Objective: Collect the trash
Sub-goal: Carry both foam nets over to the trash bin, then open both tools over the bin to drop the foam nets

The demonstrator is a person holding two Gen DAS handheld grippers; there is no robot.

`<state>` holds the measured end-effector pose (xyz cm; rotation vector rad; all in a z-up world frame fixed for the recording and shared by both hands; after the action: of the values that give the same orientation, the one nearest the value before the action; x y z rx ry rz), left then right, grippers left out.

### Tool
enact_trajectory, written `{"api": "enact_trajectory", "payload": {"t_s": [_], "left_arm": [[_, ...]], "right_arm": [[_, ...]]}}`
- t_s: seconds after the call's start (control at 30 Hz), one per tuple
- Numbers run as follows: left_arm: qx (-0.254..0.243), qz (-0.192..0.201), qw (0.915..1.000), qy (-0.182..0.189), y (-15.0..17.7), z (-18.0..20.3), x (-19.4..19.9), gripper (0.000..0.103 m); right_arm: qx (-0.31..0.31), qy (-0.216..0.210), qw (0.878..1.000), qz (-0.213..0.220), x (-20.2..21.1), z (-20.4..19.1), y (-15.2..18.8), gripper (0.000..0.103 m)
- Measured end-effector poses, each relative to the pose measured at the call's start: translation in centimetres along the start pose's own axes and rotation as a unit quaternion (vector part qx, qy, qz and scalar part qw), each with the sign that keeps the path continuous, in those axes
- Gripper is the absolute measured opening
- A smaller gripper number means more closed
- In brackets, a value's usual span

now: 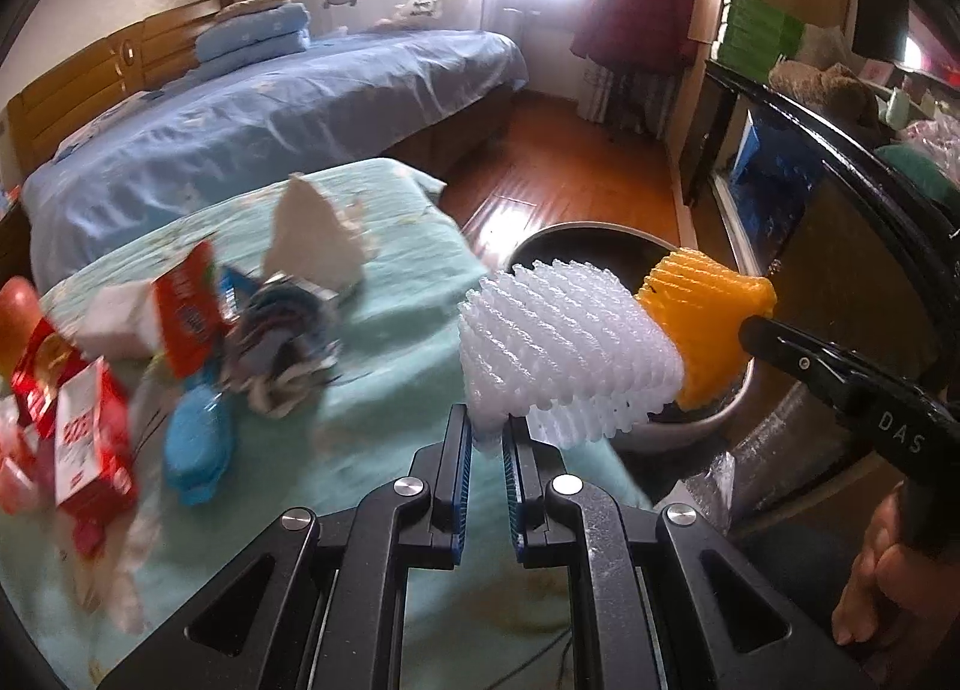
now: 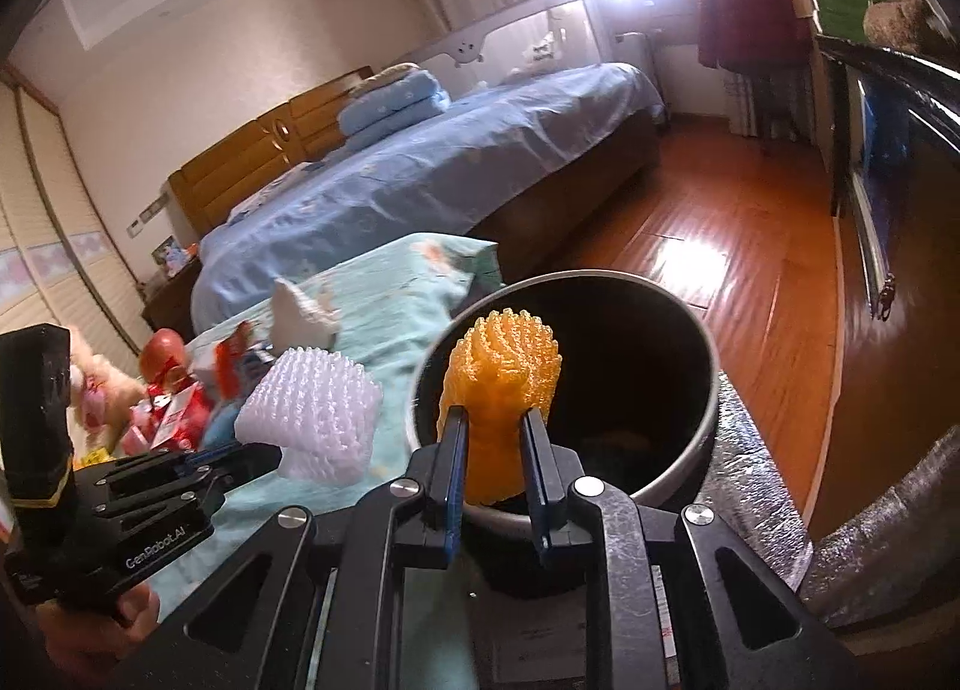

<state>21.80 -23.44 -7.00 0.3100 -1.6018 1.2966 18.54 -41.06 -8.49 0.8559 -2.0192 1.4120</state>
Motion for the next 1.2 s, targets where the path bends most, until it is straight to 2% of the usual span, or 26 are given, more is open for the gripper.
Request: {"api": "enact_trajectory", "payload": {"t_s": [0.33,0.43,0.53,0.6,0.67,0.77,0.87,0.97,1.2], "left_arm": [[0.0,-0.028,0.9995,0.011,-3.6,0.8,-4.4,0.01],[-0.001,-0.031,0.9994,0.014,-4.4,1.0,-5.1,0.015],[-0.003,-0.03,0.9994,0.018,-4.7,1.2,-5.5,0.033],[-0.003,-0.026,0.9996,0.01,-4.8,1.0,-5.6,0.051],[0.002,-0.024,0.9997,0.011,-4.7,1.0,-5.6,0.052],[0.016,-0.017,0.9997,0.011,-3.8,0.2,-4.7,0.054],[0.036,-0.002,0.9994,0.004,-2.5,-0.9,-3.3,0.06],[0.055,0.01,0.9984,-0.002,-0.6,-2.2,-1.7,0.061],[0.092,0.026,0.9949,-0.032,3.8,-5.5,1.8,0.064]], "right_arm": [[-0.009,0.015,1.0,-0.006,-1.2,1.8,-1.4,0.021],[-0.014,0.016,1.0,-0.008,-1.6,2.4,-2.0,0.022],[-0.02,0.018,1.0,-0.014,-2.2,3.1,-2.3,0.034],[-0.027,0.016,0.999,-0.019,-2.6,3.7,-2.4,0.047],[-0.031,0.015,0.999,-0.022,-2.7,3.9,-2.6,0.052],[-0.036,0.014,0.999,-0.019,-2.6,3.9,-2.6,0.072],[-0.034,0.004,0.999,-0.012,-2.1,3.2,-2.5,0.08],[-0.029,-0.007,1.0,-0.008,-1.7,1.9,-2.0,0.091],[-0.016,-0.04,0.999,-0.016,-1.3,-2.3,0.0,0.091]]}}
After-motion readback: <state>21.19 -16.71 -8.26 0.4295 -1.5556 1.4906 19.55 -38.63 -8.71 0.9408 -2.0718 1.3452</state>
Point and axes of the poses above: each gripper's, at about its wrist camera, not at the fingertips, and x roughly against the way its jaws point, z to its right, y to its underside, the point moved 4 cm from there along -x, roughly the way its jaws point, and after that the axes turned 6 degrees about -z, right-handed, at the moved point
